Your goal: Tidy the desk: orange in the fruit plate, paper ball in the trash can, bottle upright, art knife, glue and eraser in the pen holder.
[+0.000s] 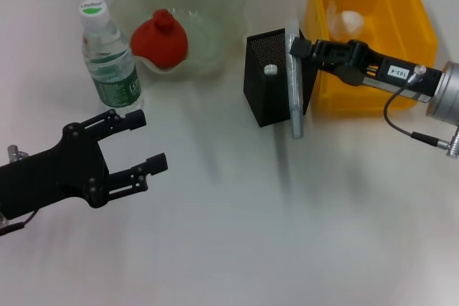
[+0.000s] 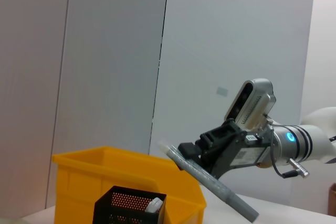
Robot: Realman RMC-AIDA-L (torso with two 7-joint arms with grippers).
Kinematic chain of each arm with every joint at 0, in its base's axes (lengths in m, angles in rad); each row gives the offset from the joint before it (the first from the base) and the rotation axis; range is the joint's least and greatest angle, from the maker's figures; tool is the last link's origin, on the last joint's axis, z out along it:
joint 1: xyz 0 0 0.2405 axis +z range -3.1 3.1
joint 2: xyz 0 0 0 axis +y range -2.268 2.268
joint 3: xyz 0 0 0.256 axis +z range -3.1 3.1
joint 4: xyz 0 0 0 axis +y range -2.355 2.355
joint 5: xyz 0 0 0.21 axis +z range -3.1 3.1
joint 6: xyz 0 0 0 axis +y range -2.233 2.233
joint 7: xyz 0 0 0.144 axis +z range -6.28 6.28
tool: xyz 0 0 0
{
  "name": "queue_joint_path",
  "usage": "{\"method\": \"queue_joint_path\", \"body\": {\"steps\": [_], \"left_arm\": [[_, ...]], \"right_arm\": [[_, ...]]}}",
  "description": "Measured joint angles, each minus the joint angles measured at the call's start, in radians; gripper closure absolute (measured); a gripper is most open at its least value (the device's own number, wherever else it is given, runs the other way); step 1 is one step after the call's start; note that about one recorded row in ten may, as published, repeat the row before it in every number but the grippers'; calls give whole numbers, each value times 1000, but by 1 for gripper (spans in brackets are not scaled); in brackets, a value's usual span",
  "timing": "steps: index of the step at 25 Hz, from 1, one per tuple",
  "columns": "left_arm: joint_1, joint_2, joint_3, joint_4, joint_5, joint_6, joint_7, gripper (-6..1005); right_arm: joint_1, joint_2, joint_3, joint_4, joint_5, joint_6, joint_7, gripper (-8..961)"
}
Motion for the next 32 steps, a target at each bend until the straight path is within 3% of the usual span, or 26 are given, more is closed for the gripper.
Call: {"method": "queue_joint_path", "body": {"steps": [6,13,26,32], "left_arm": [[1,-2,-2,0,0,5,2,215],[8,-6,-13,0,0,10,18,215],[12,-8,-27,0,0,12,30,215],[12,-9,-27,0,0,12,30,215]], "right_arm": [[13,6,45,1,16,19,2,830],[75,10,98,2,31,157,3,830],[136,5,108,-5,47,300,-10,813],[159,14,103,-1,47,357,-45,801]]}}
